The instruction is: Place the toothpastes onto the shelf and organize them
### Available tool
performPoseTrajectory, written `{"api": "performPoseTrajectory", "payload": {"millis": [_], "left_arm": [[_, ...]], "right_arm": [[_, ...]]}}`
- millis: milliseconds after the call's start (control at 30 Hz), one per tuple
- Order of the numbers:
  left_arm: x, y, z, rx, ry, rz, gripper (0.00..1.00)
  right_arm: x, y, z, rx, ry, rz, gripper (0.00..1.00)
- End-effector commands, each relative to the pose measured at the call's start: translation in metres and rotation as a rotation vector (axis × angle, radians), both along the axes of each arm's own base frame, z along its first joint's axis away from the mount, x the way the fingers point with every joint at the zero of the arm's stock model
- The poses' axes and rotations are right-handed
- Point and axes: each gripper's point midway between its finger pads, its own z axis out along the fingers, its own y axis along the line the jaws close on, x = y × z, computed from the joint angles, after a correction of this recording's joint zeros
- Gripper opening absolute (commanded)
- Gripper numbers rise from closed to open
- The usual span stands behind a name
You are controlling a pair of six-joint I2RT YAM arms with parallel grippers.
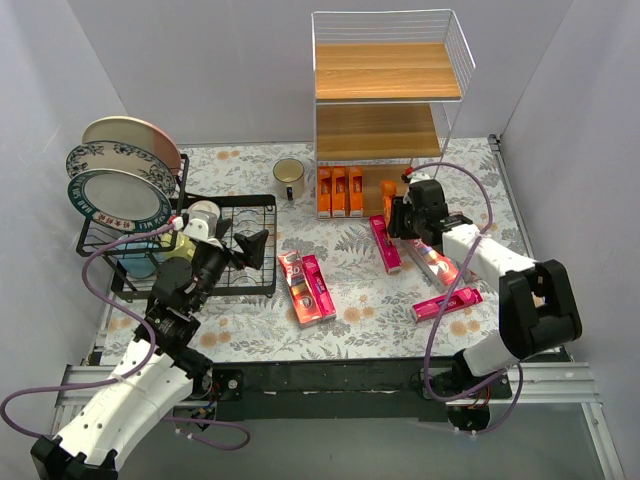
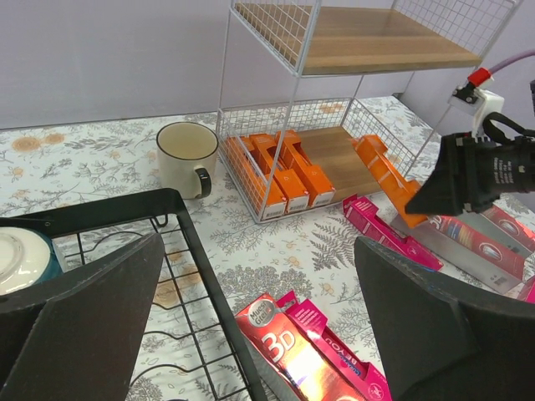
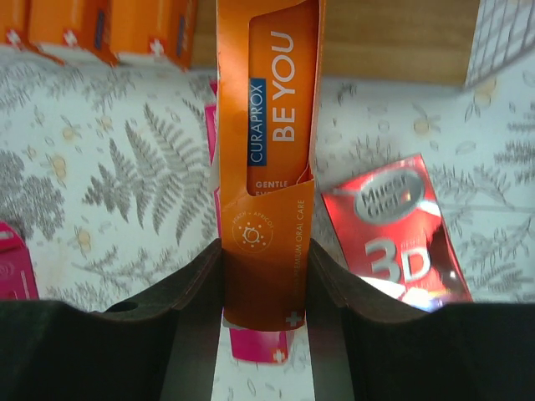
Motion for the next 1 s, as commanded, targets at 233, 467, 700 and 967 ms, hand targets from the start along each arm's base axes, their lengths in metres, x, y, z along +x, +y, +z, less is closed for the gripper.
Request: {"api": "performPoseTrajectory", "payload": {"millis": [233,467,700,967], "left_arm": [[0.001,0.0,0.005,0.01,-0.01,0.0,0.98],[0.002,-0.002,0.002,0.013,0.002,-0.007,0.98],[0.003,-0.003,-0.001,0.017,0.008,-0.008,0.98],[0.003,-0.004,-0.001,0.018,0.01,-0.01,0.98]], "right_arm": [[0.104,0.023,0.054,0.056,-0.423,-0.045,0.45],[0.132,0.029,0.04,0.054,-0.474,-0.056,0.45],[0.147,0.039,0.022,0.07,-0.443,-0.055,0.45],[0.127,0.04,0.001,0.06,-0.351,-0.049,0.45]]}}
